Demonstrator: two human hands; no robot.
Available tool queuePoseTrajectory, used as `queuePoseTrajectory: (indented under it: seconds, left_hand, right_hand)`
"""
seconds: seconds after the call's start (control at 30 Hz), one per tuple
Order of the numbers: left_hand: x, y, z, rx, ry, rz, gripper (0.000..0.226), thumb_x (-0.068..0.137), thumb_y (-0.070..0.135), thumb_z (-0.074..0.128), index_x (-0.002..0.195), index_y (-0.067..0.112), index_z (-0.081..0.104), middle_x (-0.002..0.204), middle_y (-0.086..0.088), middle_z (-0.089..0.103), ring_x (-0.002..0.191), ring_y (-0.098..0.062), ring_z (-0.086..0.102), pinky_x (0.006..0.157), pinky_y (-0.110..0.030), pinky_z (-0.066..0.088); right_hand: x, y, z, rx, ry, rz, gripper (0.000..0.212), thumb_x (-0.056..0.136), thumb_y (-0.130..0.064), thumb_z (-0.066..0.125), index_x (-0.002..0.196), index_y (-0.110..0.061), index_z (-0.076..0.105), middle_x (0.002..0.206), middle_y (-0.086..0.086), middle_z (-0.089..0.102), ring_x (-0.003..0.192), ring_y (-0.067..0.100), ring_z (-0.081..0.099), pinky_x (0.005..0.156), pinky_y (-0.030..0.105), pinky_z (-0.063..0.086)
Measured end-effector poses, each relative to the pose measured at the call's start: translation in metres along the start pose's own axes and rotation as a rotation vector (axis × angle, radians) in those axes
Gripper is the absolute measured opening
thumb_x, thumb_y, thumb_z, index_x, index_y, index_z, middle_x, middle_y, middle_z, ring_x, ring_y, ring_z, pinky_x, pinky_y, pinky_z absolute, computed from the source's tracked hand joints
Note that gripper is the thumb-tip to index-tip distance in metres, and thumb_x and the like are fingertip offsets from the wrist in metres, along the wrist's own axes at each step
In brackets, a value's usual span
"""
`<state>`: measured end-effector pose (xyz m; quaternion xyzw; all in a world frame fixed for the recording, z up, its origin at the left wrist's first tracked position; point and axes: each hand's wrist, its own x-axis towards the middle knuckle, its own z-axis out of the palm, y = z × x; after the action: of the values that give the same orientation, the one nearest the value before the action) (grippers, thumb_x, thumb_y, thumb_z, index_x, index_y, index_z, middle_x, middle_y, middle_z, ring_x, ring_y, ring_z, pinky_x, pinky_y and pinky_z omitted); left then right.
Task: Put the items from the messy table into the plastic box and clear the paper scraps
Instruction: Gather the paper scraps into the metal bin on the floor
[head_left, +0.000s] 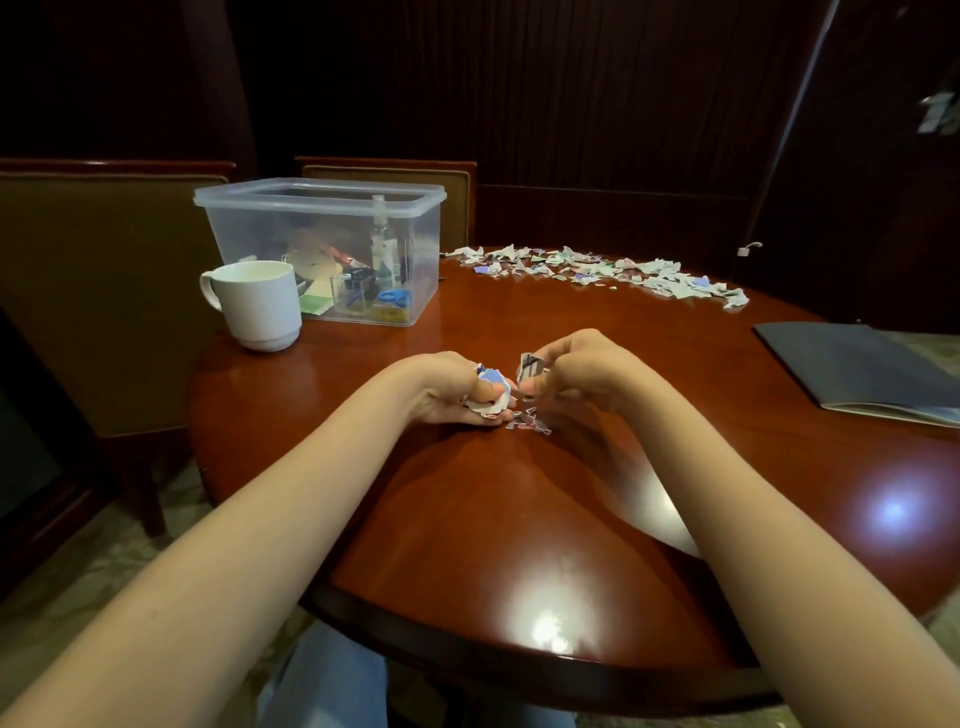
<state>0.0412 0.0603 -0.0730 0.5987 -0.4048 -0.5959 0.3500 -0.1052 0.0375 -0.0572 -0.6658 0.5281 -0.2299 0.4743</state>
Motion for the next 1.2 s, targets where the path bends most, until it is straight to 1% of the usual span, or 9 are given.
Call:
queuePoseTrajectory:
  seconds: [0.07, 0.17, 0.3, 0.43, 0.63, 0.7, 0.9, 1.1, 1.2]
  left_hand:
    - [-0.001, -0.003, 0.002, -0.185, -0.043, -0.017, 0.016, 0.099, -0.004, 0.032, 0.106, -0.006, 0.047, 0.092, -0.021, 0.056, 0.118, -0.031, 0.053, 0.094, -0.043, 0.043]
    - [-0.004, -0.004, 0.005, -0.324, -0.094, -0.035, 0.025, 0.098, -0.006, 0.023, 0.099, -0.007, 0.047, 0.095, -0.026, 0.055, 0.128, -0.037, 0.045, 0.099, -0.046, 0.038]
    - [-0.001, -0.006, 0.002, -0.463, -0.136, 0.006, 0.033, 0.090, -0.004, 0.020, 0.115, -0.009, 0.040, 0.104, -0.028, 0.054, 0.115, -0.038, 0.052, 0.099, -0.046, 0.040]
    - [-0.004, -0.004, 0.009, -0.383, -0.113, 0.026, 0.019, 0.099, 0.017, 0.040, 0.100, 0.000, 0.048, 0.094, -0.019, 0.054, 0.087, -0.028, 0.059, 0.094, -0.043, 0.045]
    - [0.004, -0.008, 0.011, -0.339, 0.015, 0.118, 0.014, 0.097, 0.001, 0.044, 0.091, -0.005, 0.054, 0.083, -0.015, 0.057, 0.077, -0.023, 0.059, 0.106, -0.036, 0.040]
    - [0.004, -0.007, 0.006, -0.301, 0.065, 0.121, 0.020, 0.096, -0.003, 0.042, 0.110, -0.013, 0.054, 0.082, -0.018, 0.057, 0.090, -0.030, 0.063, 0.098, -0.034, 0.044]
    - [0.003, -0.007, -0.004, -0.222, 0.153, 0.111, 0.033, 0.098, -0.005, 0.039, 0.129, -0.011, 0.046, 0.085, -0.016, 0.058, 0.123, -0.034, 0.052, 0.092, -0.035, 0.044]
    - [0.002, -0.009, -0.003, -0.198, 0.150, 0.084, 0.034, 0.097, -0.006, 0.037, 0.130, -0.011, 0.045, 0.129, -0.026, 0.053, 0.125, -0.033, 0.050, 0.094, -0.037, 0.043]
    - [0.000, -0.010, -0.005, -0.186, 0.128, 0.073, 0.033, 0.098, -0.006, 0.037, 0.129, -0.011, 0.046, 0.101, -0.022, 0.062, 0.125, -0.033, 0.050, 0.092, -0.037, 0.044]
  right_hand:
    - [0.001, 0.001, 0.004, 0.109, -0.001, 0.003, 0.015, 0.081, 0.013, 0.062, 0.083, -0.002, 0.063, 0.069, 0.007, 0.060, 0.052, 0.009, 0.060, 0.036, 0.012, 0.043]
    - [0.004, 0.002, 0.013, 0.118, 0.001, 0.006, 0.022, 0.078, 0.012, 0.066, 0.075, -0.009, 0.059, 0.072, 0.006, 0.060, 0.062, 0.012, 0.059, 0.042, 0.013, 0.050]
    - [0.013, 0.007, 0.017, 0.110, 0.109, -0.035, 0.027, 0.071, 0.013, 0.072, 0.073, -0.008, 0.055, 0.077, 0.010, 0.062, 0.079, 0.024, 0.065, 0.066, 0.032, 0.058]
    - [0.010, 0.006, 0.023, -0.069, 0.179, -0.104, 0.020, 0.067, 0.001, 0.079, 0.068, -0.011, 0.063, 0.090, 0.015, 0.070, 0.093, 0.029, 0.068, 0.084, 0.044, 0.056]
    - [0.009, 0.007, 0.023, -0.074, 0.182, -0.207, 0.019, 0.066, -0.005, 0.082, 0.081, -0.009, 0.070, 0.090, 0.014, 0.070, 0.083, 0.025, 0.068, 0.082, 0.040, 0.057]
    - [0.007, 0.004, 0.015, -0.052, 0.192, -0.195, 0.025, 0.073, -0.006, 0.078, 0.097, -0.006, 0.070, 0.102, 0.014, 0.068, 0.086, 0.020, 0.063, 0.078, 0.030, 0.055]
    - [0.003, 0.003, 0.011, -0.566, -0.100, -0.060, 0.064, 0.075, -0.026, 0.077, 0.132, -0.012, 0.053, 0.137, 0.008, 0.053, 0.127, 0.025, 0.048, 0.103, 0.036, 0.039]
    - [0.010, 0.001, 0.024, -0.662, 0.023, -0.194, 0.023, 0.075, -0.007, 0.076, 0.098, -0.006, 0.073, 0.104, 0.011, 0.071, 0.099, 0.022, 0.066, 0.087, 0.031, 0.054]
    - [0.010, 0.001, 0.029, -0.671, 0.042, -0.199, 0.014, 0.075, -0.003, 0.074, 0.089, -0.005, 0.074, 0.090, 0.009, 0.070, 0.088, 0.020, 0.066, 0.078, 0.027, 0.053]
